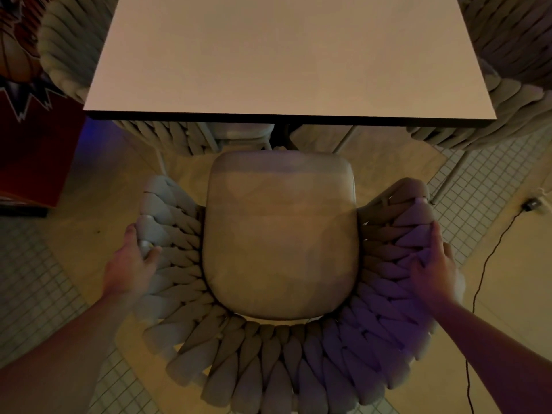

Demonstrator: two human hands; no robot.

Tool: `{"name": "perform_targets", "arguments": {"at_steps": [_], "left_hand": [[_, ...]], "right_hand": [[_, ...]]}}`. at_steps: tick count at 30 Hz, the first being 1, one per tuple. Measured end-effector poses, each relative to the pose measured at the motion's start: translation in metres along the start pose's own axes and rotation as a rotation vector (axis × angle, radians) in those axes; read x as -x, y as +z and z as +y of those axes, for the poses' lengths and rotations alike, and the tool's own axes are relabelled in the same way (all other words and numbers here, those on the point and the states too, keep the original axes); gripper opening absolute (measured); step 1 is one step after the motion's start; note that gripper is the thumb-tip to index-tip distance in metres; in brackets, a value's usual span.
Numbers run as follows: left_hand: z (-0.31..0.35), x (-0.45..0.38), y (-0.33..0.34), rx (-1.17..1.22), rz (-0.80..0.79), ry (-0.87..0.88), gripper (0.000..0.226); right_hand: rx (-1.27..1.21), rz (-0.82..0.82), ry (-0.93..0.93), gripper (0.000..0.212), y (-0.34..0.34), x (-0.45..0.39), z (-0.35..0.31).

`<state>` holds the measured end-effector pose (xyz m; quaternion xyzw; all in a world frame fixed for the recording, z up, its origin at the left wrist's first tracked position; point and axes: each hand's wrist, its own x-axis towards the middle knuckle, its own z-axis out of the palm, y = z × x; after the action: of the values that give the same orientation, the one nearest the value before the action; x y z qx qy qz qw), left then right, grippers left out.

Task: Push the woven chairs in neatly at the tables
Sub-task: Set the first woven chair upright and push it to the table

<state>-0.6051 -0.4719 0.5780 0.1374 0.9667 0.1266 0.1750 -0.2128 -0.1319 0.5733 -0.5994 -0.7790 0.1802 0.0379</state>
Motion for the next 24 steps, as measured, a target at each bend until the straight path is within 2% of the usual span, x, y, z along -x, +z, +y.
{"name": "perform_targets", "arguments": {"at_steps": [24], "left_hand": [[0.016, -0.007, -0.003, -0.001, -0.039, -0.053, 0.071]], "right_hand": [[0.016, 0.030, -0.014, 0.082, 0.004, -0.011, 0.000]]}}
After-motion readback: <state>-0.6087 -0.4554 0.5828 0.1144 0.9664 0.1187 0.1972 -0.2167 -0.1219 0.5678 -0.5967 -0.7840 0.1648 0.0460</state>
